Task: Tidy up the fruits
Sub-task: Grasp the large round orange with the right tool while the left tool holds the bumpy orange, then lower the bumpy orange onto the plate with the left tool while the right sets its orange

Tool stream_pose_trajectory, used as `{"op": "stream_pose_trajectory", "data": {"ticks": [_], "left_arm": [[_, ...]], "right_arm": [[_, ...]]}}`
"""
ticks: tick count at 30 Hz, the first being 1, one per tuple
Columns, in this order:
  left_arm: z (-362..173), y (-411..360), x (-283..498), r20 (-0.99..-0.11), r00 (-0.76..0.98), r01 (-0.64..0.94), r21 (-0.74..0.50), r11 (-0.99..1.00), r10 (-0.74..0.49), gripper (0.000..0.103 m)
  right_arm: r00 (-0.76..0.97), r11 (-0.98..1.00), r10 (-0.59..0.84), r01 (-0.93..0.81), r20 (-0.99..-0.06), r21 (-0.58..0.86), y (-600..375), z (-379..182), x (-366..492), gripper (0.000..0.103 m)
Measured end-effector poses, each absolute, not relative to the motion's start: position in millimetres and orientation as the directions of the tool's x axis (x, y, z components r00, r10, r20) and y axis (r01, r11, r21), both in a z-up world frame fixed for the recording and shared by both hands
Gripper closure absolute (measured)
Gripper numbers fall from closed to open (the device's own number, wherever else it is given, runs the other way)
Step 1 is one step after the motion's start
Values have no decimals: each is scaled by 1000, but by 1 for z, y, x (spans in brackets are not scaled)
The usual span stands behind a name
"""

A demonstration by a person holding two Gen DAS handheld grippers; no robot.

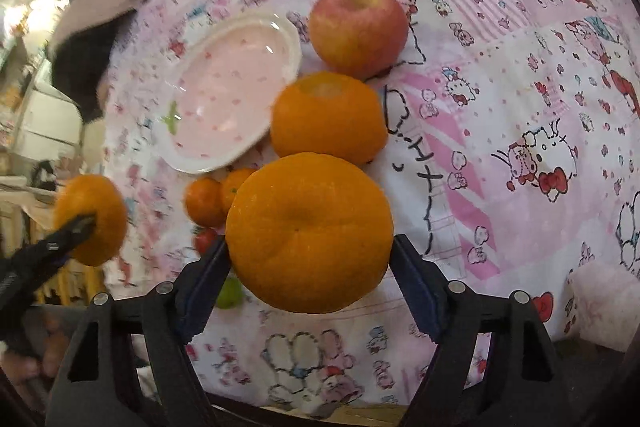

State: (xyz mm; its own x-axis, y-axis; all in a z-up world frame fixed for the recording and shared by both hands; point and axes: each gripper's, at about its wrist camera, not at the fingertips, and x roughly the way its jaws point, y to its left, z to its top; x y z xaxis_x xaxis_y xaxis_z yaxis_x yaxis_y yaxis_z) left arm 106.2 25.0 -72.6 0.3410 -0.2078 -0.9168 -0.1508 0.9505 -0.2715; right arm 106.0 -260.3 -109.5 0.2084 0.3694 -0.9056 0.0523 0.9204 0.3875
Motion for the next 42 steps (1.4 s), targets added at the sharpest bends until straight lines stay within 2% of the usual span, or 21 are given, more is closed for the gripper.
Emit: {"op": "stream_pose_trajectory", "data": {"ticks": [8,14,24,28,33,38,42], "left_arm": [[-58,9,124,-909,374,-68,-226,972,-186,14],[-54,2,163,-887,372,-81,-323,943,-273,14],[-94,-25,233,-922,362,39,-134,990,-139,14],[-111,-38,243,-923,382,116,-6,993,-51,13],[-128,-41,255,-927,373,157,7,988,-52,13],[-131,-63,255,-903,430,276,120,954,-11,13],[-133,-68,257,-889,457,317,157,935,-5,10]], "right_arm": [[266,808,561,31,-784,588,-259,-74,124,21],[292,801,573,-2,-766,599,-252,-61,178,21],[247,845,524,-28,-815,535,-223,-96,270,21],[219,862,499,-32,-838,505,-208,-115,291,21],[160,848,522,14,-838,530,-199,-141,306,21],[160,909,412,0,-897,418,-187,-145,305,21],[186,930,363,-6,-913,369,-181,-147,304,18]]}}
